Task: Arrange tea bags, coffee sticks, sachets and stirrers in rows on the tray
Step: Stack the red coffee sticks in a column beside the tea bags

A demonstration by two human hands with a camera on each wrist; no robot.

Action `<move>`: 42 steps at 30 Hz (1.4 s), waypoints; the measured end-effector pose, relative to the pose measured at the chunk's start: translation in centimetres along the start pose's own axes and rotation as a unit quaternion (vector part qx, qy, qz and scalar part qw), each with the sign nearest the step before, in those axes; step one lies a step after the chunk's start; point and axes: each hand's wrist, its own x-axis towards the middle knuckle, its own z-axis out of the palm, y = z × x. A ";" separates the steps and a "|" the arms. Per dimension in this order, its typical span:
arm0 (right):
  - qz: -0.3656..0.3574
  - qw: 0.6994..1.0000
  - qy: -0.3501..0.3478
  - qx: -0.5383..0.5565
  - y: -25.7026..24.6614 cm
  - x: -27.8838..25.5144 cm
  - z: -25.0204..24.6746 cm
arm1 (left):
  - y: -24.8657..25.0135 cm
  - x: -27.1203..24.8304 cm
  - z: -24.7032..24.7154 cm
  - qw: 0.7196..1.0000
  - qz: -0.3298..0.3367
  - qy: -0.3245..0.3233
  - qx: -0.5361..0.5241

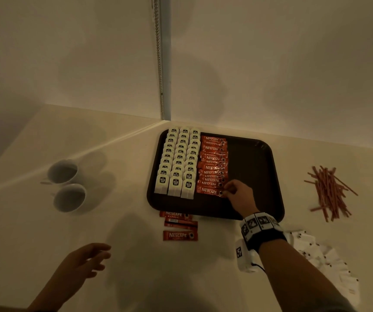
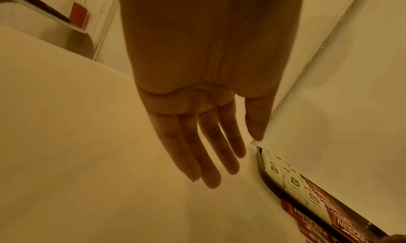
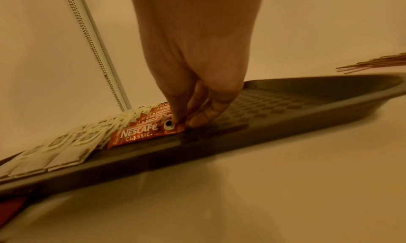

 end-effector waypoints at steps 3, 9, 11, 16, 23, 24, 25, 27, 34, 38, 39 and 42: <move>0.006 1.000 0.002 0.000 0.1 -0.1 0.1 | -0.3 -0.2 0.0 1.000 -0.001 0.002 0.000; 0.000 1.000 0.003 -0.014 0.3 0.0 0.0 | -0.2 -0.6 -0.3 1.000 0.002 0.001 -0.004; 0.000 1.000 0.002 -0.022 0.1 0.1 -0.1 | -0.2 -0.8 -0.3 1.000 0.004 0.000 -0.002; -0.023 0.998 0.030 -0.048 -0.8 -0.1 -0.6 | -0.8 -0.9 -0.7 1.000 0.002 0.002 -0.001; -0.315 0.918 -0.143 -0.193 -4.6 -7.6 4.5 | -1.6 -1.4 -0.8 1.000 0.002 -0.004 0.005; -0.339 0.896 -0.163 -0.237 -4.5 -8.3 5.5 | -1.7 -1.5 -0.8 1.000 0.003 -0.004 0.005; -0.350 0.881 -0.168 -0.271 -4.4 -8.7 6.3 | -1.8 -1.6 -0.8 1.000 0.005 -0.004 0.006; -0.351 0.872 -0.155 -0.303 -3.8 -9.0 7.4 | -2.0 -1.9 -0.8 1.000 0.008 -0.003 0.004; -0.314 0.882 -0.136 -0.324 -2.9 -9.8 9.0 | -3.0 -3.0 -0.7 1.000 -0.004 0.009 -0.012; -0.328 0.882 -0.131 -0.313 -2.1 -10.3 9.3 | -3.8 -3.1 -0.9 1.000 -0.011 0.015 -0.015; -0.325 0.883 -0.136 -0.310 -1.9 -10.5 9.4 | -3.8 -3.1 -1.0 1.000 -0.010 0.013 -0.016; -0.307 0.892 -0.153 -0.295 -1.4 -10.8 9.4 | -3.8 -3.2 -0.9 1.000 -0.005 0.008 -0.016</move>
